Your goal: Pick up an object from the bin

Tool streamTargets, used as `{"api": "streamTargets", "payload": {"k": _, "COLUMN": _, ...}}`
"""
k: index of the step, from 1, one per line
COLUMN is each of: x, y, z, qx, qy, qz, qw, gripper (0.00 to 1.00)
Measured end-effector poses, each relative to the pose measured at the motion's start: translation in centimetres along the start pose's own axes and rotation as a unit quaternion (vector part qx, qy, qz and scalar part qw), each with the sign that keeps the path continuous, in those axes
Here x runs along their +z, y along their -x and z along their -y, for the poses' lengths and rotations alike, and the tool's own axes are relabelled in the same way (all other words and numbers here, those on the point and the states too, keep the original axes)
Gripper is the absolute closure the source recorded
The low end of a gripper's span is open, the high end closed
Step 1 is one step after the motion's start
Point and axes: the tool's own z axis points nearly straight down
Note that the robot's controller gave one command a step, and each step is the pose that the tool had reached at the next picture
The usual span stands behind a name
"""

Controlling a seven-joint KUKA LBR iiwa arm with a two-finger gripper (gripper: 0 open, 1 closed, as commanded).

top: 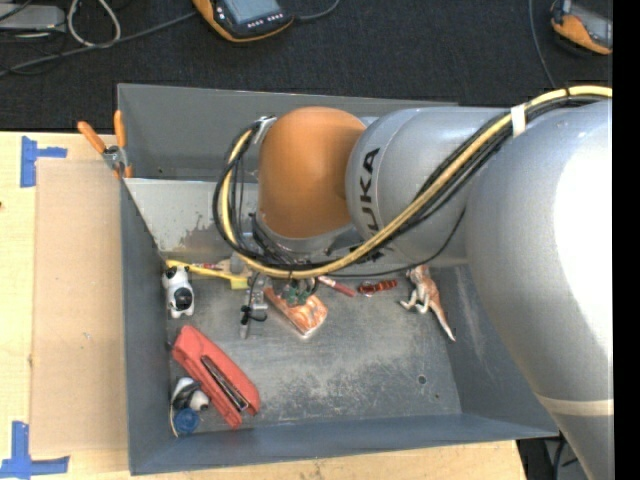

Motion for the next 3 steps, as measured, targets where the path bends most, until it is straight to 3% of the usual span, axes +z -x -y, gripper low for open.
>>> {"api": "streamTargets", "payload": {"k": 1, "x": -2.9, "y": -0.1, "z": -1.5, "qx": -0.117, "qy": -0.001, "qz": -0.0017, "qw": 0.9932, "gripper": 0.00}}
{"api": "streamTargets", "payload": {"k": 2, "x": -0.4, "y": -0.5, "z": 4.1, "qx": -0.143, "qy": 0.000, "qz": 0.0000, "qw": 0.9898, "gripper": 0.00}}
{"api": "streamTargets", "payload": {"k": 3, "x": -2.5, "y": 0.6, "z": 3.0, "qx": -0.029, "qy": 0.002, "qz": 0.0022, "qw": 0.9996, "gripper": 0.00}}
